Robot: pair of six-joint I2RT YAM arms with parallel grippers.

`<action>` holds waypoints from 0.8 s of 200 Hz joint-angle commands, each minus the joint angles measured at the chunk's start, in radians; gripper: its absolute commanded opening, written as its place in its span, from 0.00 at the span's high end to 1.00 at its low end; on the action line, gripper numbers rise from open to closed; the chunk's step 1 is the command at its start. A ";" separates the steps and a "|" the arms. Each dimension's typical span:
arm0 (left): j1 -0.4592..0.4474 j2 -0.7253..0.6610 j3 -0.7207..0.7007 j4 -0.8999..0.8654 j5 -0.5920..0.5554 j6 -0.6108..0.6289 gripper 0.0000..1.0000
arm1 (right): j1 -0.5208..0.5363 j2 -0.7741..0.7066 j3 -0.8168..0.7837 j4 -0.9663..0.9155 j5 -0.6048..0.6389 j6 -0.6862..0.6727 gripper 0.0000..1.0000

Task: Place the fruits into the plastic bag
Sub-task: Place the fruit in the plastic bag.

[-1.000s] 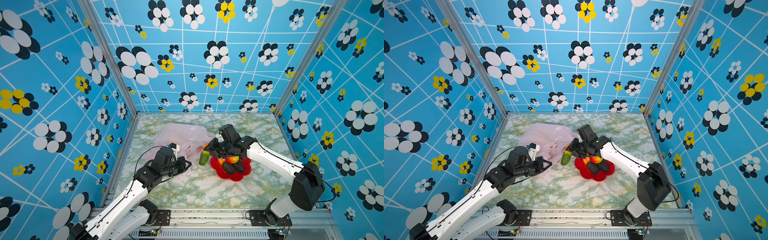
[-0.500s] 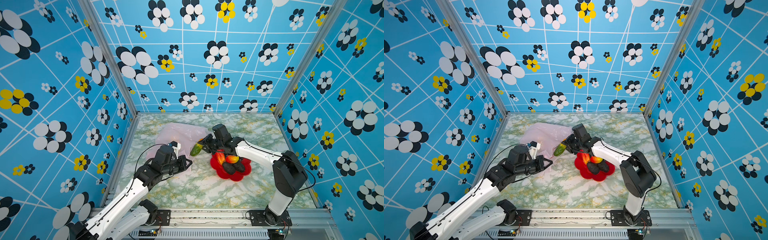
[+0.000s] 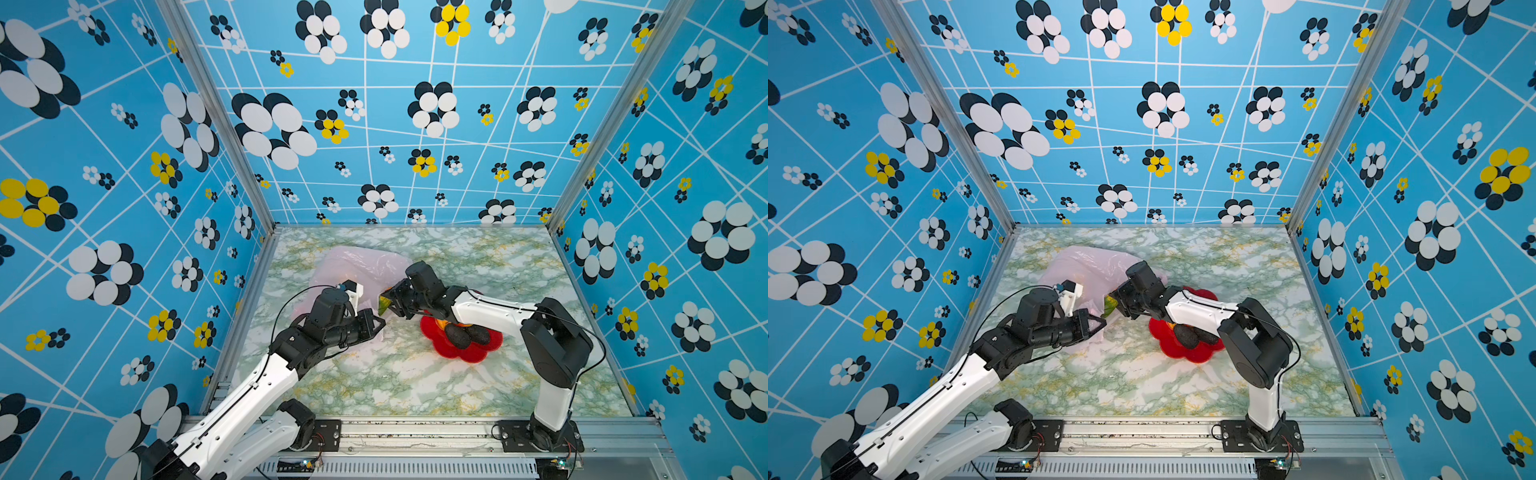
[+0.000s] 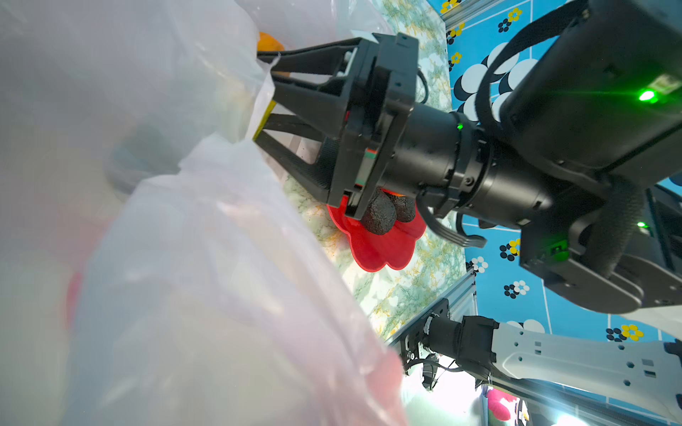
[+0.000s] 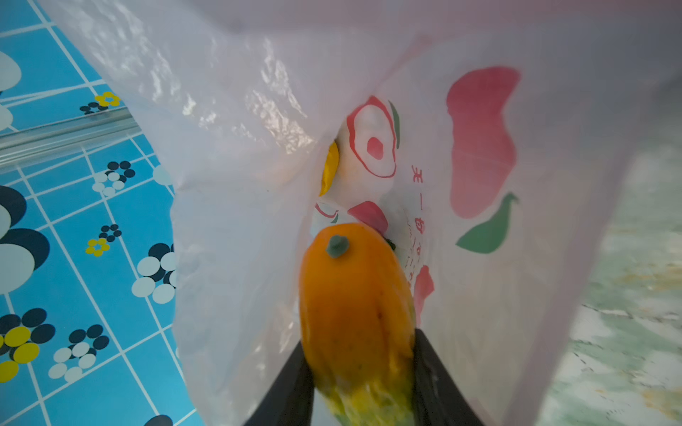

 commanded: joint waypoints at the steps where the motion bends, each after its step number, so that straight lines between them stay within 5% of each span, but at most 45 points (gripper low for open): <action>1: -0.005 -0.008 0.018 0.032 0.008 0.019 1.00 | 0.002 0.062 0.073 0.023 -0.015 0.006 0.52; 60: 0.015 -0.015 0.025 0.009 0.018 0.030 1.00 | -0.003 0.161 0.212 0.122 -0.188 -0.099 0.16; 108: 0.045 -0.042 0.000 0.010 0.024 0.011 1.00 | -0.025 0.082 0.176 0.043 -0.198 -0.218 0.15; 160: 0.047 -0.049 -0.005 0.014 0.022 0.000 1.00 | -0.047 -0.024 0.243 -0.272 -0.162 -0.460 0.14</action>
